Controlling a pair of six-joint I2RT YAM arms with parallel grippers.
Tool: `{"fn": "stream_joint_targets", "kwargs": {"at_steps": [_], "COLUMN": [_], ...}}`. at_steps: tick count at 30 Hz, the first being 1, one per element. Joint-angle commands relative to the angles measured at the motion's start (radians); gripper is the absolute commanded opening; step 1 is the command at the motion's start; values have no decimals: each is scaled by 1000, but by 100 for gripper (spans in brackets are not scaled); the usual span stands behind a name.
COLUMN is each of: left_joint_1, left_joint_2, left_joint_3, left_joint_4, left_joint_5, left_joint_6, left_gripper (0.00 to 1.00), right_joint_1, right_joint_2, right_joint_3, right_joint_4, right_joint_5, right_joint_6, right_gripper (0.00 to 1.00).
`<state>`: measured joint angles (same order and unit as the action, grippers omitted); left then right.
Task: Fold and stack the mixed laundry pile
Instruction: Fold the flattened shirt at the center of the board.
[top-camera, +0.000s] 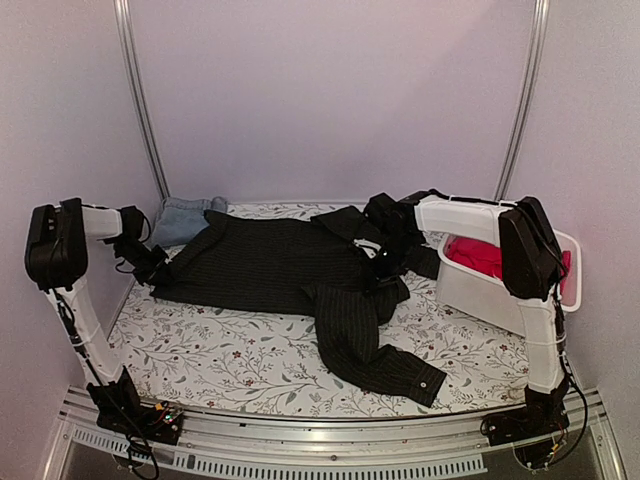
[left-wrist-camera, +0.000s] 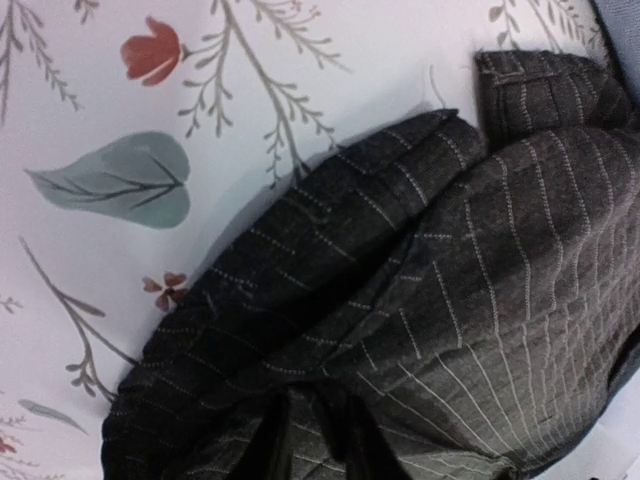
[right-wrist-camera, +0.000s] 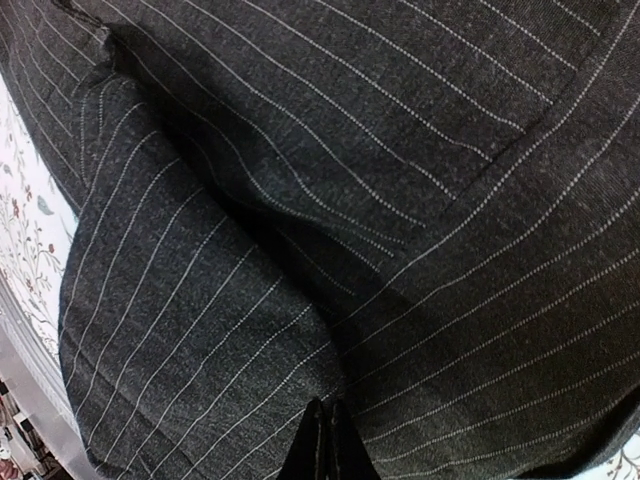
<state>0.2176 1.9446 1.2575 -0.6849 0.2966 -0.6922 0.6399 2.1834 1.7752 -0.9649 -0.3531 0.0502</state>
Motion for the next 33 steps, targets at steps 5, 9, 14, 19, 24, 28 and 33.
{"fn": "stream_joint_targets", "kwargs": {"at_steps": [5, 9, 14, 19, 24, 28, 33], "left_joint_1": [-34, -32, -37, -44, -73, -189, -429], "left_joint_2": [-4, -2, -85, -156, -274, -448, -598], "left_joint_3": [-18, -120, -254, -295, -253, -195, -175], "left_joint_4": [2, 13, 61, 46, 93, 161, 264], "left_joint_5": [-69, -40, -11, -24, -39, -116, -64], "left_joint_6": [70, 29, -10, 4, 77, 173, 298], "left_gripper": [35, 34, 35, 35, 56, 92, 100], "right_joint_1": [-4, -2, 10, 62, 67, 30, 9], "right_joint_2": [63, 29, -75, -177, -219, -166, -88], "right_joint_3": [-80, -202, -406, -531, -451, -294, -199], "right_joint_4": [59, 76, 115, 133, 154, 146, 123], "right_joint_5": [-17, -28, -64, -97, -58, -2, 40], "right_joint_6": [-12, -9, 11, 24, 62, 80, 77], "right_gripper": [3, 3, 3, 3, 4, 4, 14]}}
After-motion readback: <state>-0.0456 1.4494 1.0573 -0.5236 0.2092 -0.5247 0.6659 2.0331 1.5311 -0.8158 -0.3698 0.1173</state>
